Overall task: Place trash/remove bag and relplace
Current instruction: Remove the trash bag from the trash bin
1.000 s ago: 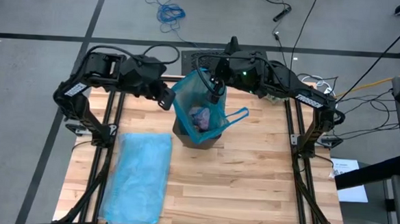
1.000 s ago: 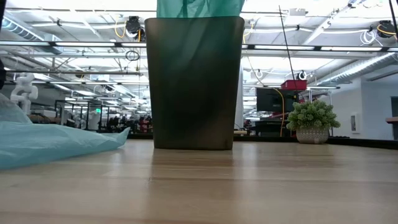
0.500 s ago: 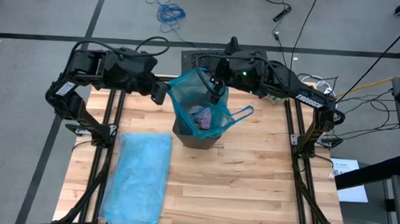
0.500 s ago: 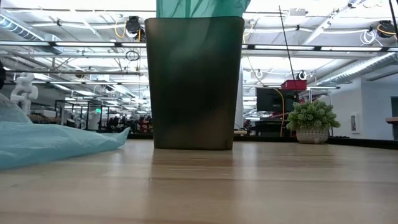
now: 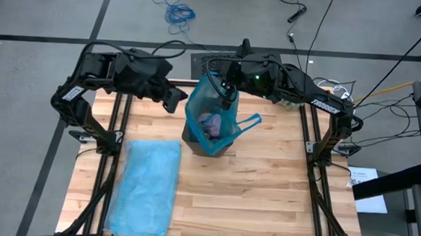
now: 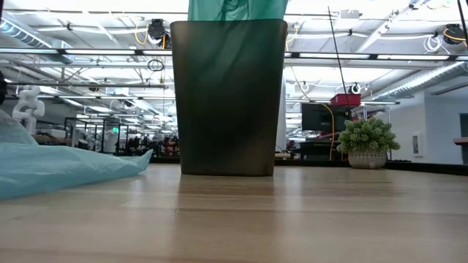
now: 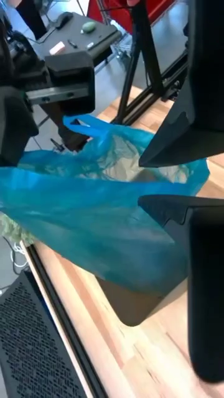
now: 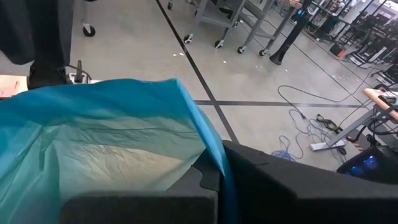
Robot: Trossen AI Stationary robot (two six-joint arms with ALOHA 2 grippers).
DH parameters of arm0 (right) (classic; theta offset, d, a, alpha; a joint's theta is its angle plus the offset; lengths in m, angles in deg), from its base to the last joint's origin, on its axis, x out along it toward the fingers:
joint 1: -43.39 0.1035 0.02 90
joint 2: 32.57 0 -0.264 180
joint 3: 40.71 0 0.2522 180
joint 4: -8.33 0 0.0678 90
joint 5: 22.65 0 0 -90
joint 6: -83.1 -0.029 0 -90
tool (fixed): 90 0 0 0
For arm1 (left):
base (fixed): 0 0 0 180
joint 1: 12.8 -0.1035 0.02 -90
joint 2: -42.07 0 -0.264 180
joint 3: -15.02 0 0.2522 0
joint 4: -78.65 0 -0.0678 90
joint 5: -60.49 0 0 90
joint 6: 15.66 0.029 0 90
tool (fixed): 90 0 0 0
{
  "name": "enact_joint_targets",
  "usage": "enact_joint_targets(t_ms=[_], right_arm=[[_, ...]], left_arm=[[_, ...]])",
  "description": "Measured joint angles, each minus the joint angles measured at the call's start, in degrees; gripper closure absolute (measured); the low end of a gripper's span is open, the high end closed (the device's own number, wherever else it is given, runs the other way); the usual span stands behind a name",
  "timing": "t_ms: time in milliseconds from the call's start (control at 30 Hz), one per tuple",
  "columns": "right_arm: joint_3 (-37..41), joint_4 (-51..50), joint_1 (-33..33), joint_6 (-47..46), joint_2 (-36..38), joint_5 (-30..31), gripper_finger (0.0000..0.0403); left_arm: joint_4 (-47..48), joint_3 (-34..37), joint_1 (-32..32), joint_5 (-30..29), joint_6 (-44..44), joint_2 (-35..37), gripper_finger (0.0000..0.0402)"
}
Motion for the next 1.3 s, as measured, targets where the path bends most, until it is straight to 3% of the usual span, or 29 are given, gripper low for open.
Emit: enact_joint_targets(t_ms=[233,800,933,1100,1300], right_arm=[[0.0,0.0,0.0,0.0,0.0,0.0,0.0403],[0.0,0.0,0.0,0.0,0.0,-0.1,0.0403],[0.0,0.0,-0.1,0.0,0.0,-1.5,0.0403],[0.0,0.0,-0.1,0.0,0.0,-1.5,0.0403],[0.0,0.0,-0.1,0.0,0.0,-1.5,0.0403]], left_arm=[[0.2,0.0,0.1,3.4,0.0,-0.5,0.0309],[4.3,0.0,-1.7,1.6,0.1,-2.4,0.0309],[4.3,0.0,-1.9,1.7,0.1,-2.5,0.0329],[4.3,0.0,-1.9,4.0,0.0,-2.4,0.0392],[4.3,0.0,-1.9,4.8,-0.1,-1.7,0.04]])
